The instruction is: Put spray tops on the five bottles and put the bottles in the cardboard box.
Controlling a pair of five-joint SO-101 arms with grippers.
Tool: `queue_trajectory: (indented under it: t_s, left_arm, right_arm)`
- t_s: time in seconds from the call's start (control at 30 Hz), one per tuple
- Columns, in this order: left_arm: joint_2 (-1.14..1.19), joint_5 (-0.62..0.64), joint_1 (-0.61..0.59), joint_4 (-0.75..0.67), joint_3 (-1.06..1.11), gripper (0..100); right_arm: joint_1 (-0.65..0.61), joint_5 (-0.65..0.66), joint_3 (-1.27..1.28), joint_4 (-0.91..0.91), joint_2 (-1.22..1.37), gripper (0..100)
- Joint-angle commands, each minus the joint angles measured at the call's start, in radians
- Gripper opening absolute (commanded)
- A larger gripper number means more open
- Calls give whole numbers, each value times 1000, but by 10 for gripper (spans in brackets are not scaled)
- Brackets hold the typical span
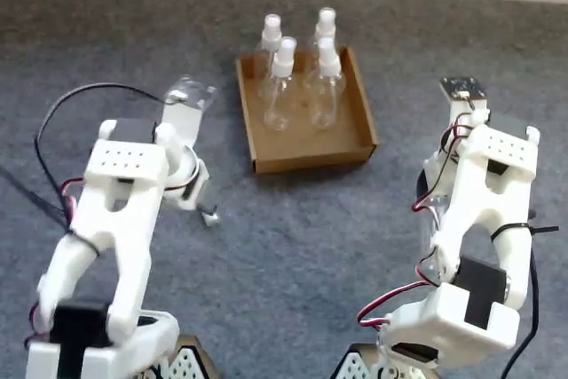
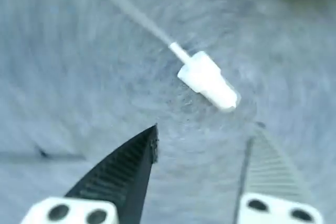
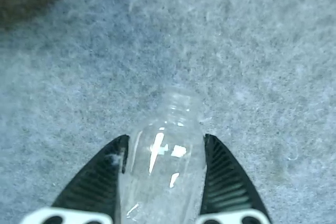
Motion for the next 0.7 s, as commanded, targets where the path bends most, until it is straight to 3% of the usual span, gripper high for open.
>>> queue_trajectory:
  t_s: [0.0,0.07,0.13,0.23,0.4,0.67]
  left_arm:
    - [-122,-617,19,124,-19,168]
    - [-128,-891,13,161,12,168]
    - [-128,-1088,12,152,41,168]
    - [-119,-1223,22,51,62,168]
    - [-91,-1327,87,-192,157,170]
    - [53,-1336,128,-371,148,214]
  right_arm:
    - [4,-6,-45,-4,-10,5]
    - [4,-6,-45,-4,-10,5]
    - [4,-6,-45,-4,-10,5]
    - [4,-6,-45,-4,-8,5]
    - [4,-5,-45,-4,-8,5]
    - [4,-2,-45,-4,-10,5]
